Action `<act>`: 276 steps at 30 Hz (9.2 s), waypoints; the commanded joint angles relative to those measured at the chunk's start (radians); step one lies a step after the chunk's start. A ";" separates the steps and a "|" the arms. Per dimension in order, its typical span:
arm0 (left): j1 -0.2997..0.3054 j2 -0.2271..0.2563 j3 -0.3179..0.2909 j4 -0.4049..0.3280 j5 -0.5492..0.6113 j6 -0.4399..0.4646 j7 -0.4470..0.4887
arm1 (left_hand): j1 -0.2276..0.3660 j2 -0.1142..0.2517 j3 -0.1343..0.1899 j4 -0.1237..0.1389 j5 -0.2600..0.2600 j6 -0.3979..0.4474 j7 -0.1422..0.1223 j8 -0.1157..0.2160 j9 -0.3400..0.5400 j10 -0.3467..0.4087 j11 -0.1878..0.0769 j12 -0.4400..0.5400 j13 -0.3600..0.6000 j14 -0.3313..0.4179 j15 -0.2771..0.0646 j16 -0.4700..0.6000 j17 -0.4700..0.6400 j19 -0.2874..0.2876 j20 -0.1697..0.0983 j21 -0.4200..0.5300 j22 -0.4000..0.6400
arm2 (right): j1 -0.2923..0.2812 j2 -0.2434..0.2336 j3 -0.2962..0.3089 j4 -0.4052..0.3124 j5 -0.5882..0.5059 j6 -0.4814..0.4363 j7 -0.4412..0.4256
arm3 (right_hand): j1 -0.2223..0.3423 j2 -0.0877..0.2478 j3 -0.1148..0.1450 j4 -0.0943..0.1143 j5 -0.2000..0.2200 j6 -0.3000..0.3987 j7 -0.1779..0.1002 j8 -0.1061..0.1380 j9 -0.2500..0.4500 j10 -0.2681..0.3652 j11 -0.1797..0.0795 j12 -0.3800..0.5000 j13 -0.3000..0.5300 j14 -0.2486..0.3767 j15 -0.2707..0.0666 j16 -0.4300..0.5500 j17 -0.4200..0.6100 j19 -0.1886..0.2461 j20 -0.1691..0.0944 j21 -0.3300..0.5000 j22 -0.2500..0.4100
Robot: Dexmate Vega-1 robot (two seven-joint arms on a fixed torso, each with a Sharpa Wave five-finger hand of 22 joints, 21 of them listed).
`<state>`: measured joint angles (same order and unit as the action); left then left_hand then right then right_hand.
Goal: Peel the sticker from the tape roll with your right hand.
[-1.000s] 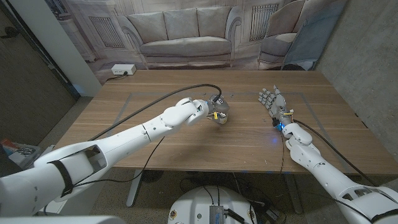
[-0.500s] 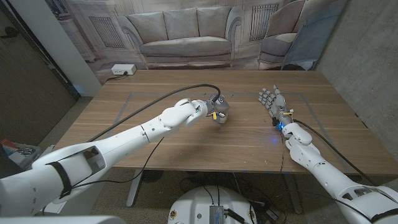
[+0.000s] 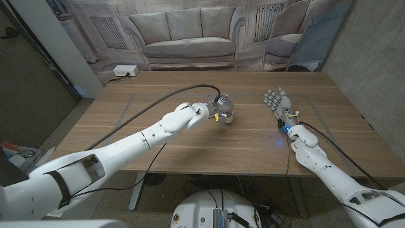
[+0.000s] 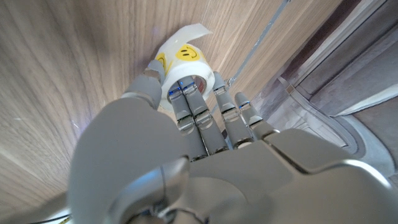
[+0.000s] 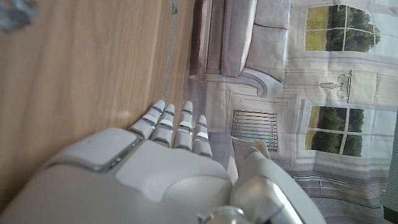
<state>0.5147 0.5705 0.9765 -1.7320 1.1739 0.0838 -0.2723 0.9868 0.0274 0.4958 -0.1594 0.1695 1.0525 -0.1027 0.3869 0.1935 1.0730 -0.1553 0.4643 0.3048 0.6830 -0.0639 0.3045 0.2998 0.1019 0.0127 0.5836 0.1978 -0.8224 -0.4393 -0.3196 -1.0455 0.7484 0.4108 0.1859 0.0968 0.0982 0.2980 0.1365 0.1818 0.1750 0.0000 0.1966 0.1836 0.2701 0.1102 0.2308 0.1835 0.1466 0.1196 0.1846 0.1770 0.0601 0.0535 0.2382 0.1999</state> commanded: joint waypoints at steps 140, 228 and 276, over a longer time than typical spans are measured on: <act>0.036 -0.133 -0.184 0.231 -1.119 -0.035 0.302 | 0.081 0.088 0.017 0.023 0.010 0.056 0.125 -0.013 0.061 0.006 0.006 0.104 0.130 0.025 -0.156 -0.040 0.033 0.036 0.018 0.043 0.005 | -0.233 -0.312 -0.141 -0.829 -1.206 -0.558 -0.760 | 0.615 0.008 0.135 -0.320 -0.005 0.372 -0.063 0.035 0.009 0.305 -0.115 0.039 0.007 0.317 -0.226 0.034 0.005 0.205 -0.010 0.061 0.019; -0.004 -0.151 -0.149 0.220 -1.097 -0.064 0.236 | 0.078 0.075 0.033 0.019 0.015 0.083 0.140 0.007 0.095 0.022 0.025 0.160 0.136 0.057 -0.155 -0.066 0.043 0.038 0.014 0.073 0.007 | -0.184 -0.242 -0.321 -0.770 -1.605 -0.818 -1.044 | 0.923 -0.088 -0.087 -0.285 0.081 0.691 -0.140 0.176 0.095 0.689 -0.245 0.302 0.199 0.671 -0.349 0.326 0.305 0.278 -0.082 0.222 0.088; 0.022 -0.129 -0.180 0.190 -1.095 -0.079 0.263 | 0.079 0.072 0.038 0.017 0.015 0.090 0.141 0.008 0.102 0.022 0.023 0.176 0.125 0.064 -0.156 -0.073 0.056 0.039 0.010 0.091 0.008 | -0.190 -0.255 -0.319 -0.764 -1.593 -0.835 -1.051 | 0.956 -0.067 -0.101 -0.273 0.097 0.650 -0.142 0.200 0.109 0.658 -0.251 0.338 0.270 0.687 -0.352 0.293 0.331 0.274 -0.089 0.262 0.101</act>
<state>0.5327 0.4376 0.7988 -1.5359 0.0803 0.0027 -0.0061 0.9888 0.0253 0.5044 -0.1680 0.1783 1.0343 -0.0603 0.3907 0.2896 1.0854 -0.1324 0.4692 0.3080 0.7330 -0.0715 0.2346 0.3510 0.1408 0.0269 0.6696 0.2022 -1.0135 -0.6922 -0.6378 -1.8088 -0.8410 -0.4218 -0.8622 1.0397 0.0328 0.1972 -0.1379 0.2739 0.8300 -0.1412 0.3962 0.2922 0.9368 -0.1370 0.5600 0.4478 0.8255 -0.1016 0.4790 0.5032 0.3367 -0.0269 0.4938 0.2998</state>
